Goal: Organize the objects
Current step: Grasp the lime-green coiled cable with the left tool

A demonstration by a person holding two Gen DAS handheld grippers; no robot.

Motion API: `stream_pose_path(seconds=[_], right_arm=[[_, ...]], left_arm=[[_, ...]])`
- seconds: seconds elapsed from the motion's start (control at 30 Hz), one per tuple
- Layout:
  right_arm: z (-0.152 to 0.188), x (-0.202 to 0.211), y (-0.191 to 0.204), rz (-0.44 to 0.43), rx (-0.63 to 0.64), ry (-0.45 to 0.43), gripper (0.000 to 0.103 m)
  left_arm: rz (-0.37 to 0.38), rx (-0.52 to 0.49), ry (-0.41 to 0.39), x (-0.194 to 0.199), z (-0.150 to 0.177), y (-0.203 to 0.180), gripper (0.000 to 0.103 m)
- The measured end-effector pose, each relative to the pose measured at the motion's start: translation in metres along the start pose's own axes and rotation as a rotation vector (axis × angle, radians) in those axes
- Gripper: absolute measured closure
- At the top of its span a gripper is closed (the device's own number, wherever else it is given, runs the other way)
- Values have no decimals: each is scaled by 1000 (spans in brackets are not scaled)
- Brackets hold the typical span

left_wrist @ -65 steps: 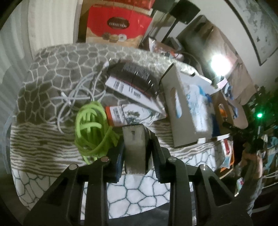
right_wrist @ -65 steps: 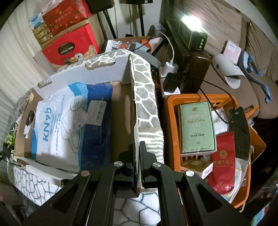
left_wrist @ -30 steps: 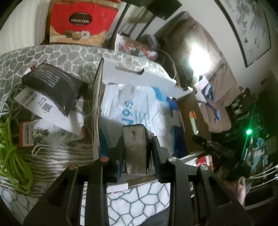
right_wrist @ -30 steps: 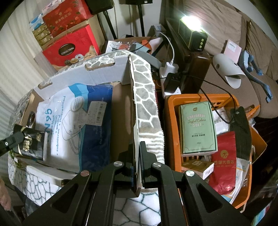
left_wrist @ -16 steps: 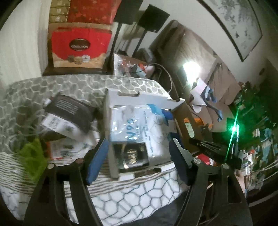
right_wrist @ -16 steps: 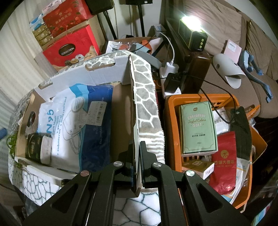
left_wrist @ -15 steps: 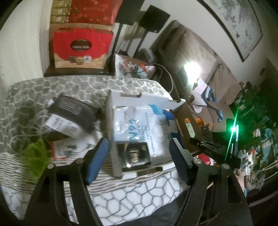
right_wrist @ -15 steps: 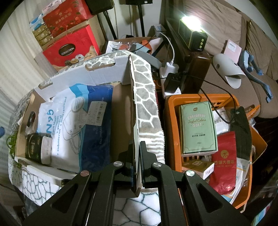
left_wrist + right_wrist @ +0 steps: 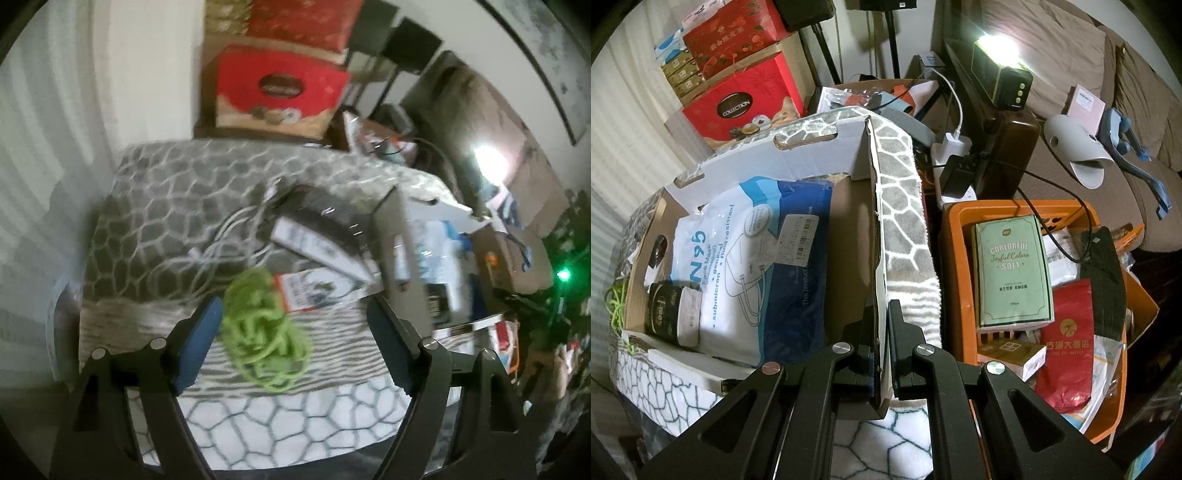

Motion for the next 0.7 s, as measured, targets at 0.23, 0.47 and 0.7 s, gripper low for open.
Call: stream_pose_path(seconds=[0.23,0.47,0.7], right_arm=[[-1,0,0,2,0,1,98],[-1,1,1,2,1,1,98],[0,1,0,2,0,0,98]], left_arm=[[6,70,56,-27,13,24,25],[8,98,94,-48,21,29,25],[-2,94,108,-64,27,24,39]])
Point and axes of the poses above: each gripper's, at about its wrist camera, not at the fingertips, and x roughly against the way its jaws point, y to its left, z to its underside, the point moved 5 cm from there along -x, roughly the way its jaws point, and after that the axes turned 3 degrees about y, right-handed, at the moved point
